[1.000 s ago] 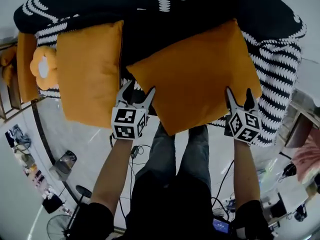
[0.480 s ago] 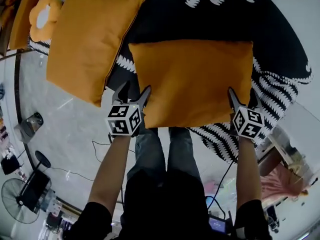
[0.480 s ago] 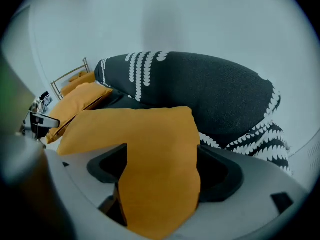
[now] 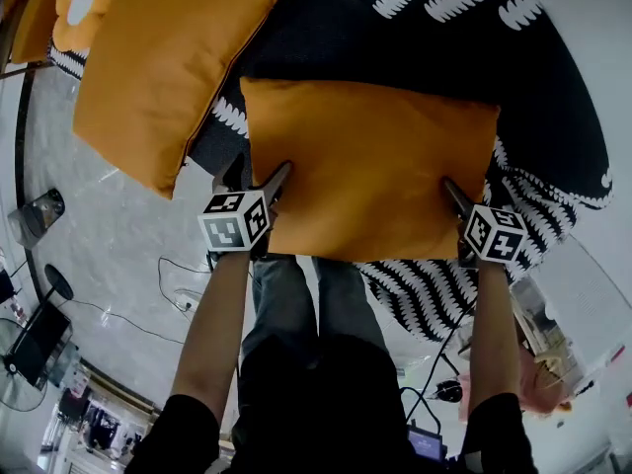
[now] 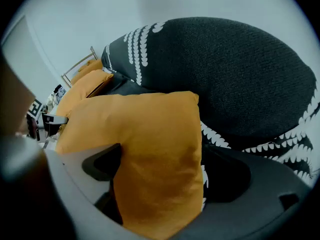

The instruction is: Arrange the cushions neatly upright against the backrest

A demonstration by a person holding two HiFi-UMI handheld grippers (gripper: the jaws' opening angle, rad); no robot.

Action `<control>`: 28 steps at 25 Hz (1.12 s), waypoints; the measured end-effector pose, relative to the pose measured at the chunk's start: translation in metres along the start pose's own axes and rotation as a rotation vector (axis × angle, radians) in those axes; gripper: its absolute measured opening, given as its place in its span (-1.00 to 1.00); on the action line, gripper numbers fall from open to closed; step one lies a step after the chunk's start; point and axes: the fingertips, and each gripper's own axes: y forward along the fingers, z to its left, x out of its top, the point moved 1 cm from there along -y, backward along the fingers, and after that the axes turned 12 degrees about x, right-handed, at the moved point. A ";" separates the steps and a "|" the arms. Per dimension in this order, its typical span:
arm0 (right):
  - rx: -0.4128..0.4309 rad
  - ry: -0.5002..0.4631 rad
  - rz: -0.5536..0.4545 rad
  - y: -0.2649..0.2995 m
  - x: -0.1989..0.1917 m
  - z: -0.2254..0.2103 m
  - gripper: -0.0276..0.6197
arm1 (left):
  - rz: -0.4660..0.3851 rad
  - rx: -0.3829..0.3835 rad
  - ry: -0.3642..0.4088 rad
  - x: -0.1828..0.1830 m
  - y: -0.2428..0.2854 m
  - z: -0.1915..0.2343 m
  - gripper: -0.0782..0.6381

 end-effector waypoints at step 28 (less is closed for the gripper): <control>0.118 -0.088 -0.133 0.014 -0.023 0.045 0.17 | -0.019 -0.180 0.023 -0.004 0.002 -0.022 -0.17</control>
